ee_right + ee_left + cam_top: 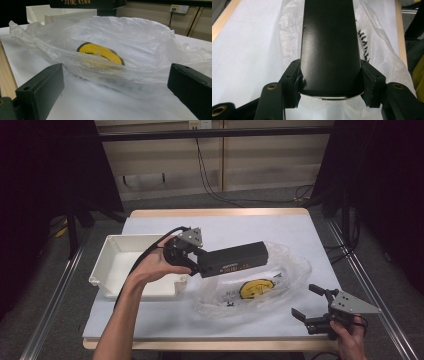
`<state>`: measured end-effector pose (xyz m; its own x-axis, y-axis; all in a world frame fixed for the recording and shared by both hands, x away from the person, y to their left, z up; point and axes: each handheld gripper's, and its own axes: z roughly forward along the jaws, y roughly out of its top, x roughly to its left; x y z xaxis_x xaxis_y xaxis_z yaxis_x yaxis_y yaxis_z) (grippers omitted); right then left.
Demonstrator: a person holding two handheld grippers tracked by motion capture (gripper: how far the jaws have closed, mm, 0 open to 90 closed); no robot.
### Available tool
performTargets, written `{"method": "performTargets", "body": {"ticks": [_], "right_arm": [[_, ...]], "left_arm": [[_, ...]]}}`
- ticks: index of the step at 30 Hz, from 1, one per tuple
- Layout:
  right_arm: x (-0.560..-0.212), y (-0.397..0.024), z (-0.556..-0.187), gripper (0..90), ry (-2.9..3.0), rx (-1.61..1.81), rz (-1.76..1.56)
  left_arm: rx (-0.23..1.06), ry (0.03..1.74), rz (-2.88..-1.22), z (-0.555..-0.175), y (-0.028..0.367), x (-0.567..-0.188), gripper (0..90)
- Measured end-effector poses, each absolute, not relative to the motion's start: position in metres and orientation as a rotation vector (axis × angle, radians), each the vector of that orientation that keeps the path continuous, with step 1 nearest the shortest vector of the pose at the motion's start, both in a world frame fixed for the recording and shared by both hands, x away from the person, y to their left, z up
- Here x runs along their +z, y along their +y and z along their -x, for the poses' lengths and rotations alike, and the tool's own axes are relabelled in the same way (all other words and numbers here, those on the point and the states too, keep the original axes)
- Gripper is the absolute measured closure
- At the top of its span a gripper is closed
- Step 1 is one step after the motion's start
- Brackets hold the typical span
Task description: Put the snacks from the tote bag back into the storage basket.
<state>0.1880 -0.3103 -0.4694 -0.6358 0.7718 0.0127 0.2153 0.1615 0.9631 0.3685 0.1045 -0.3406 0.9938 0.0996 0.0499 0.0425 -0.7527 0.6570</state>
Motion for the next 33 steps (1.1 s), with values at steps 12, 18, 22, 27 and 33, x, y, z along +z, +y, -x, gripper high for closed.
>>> {"method": "performTargets", "body": {"ticks": [12, 18, 22, 27, 33], "right_arm": [[-0.47, -0.309, -0.189, 0.1, 1.956, 1.509, -0.937], [-0.471, -0.309, -0.19, 0.1, 1.96, 1.498, -0.937], [-0.471, -0.31, -0.19, 0.1, 1.96, 1.494, -0.943], [-0.471, -0.31, -0.191, 0.1, 1.96, 1.495, -0.95], [-0.471, -0.31, -0.19, 0.1, 1.963, 1.496, -0.949]], "left_arm": [[0.126, 0.14, -2.421, -0.37, 0.136, -0.336, 43.2], [0.144, 0.164, -2.41, -0.372, 0.152, -0.333, 43.2], [0.152, 0.195, -2.411, -0.376, 0.164, -0.332, 43.2], [0.159, 0.221, -2.405, -0.379, 0.179, -0.329, 43.2], [0.179, 0.249, -2.391, -0.381, 0.194, -0.325, 43.2]]}}
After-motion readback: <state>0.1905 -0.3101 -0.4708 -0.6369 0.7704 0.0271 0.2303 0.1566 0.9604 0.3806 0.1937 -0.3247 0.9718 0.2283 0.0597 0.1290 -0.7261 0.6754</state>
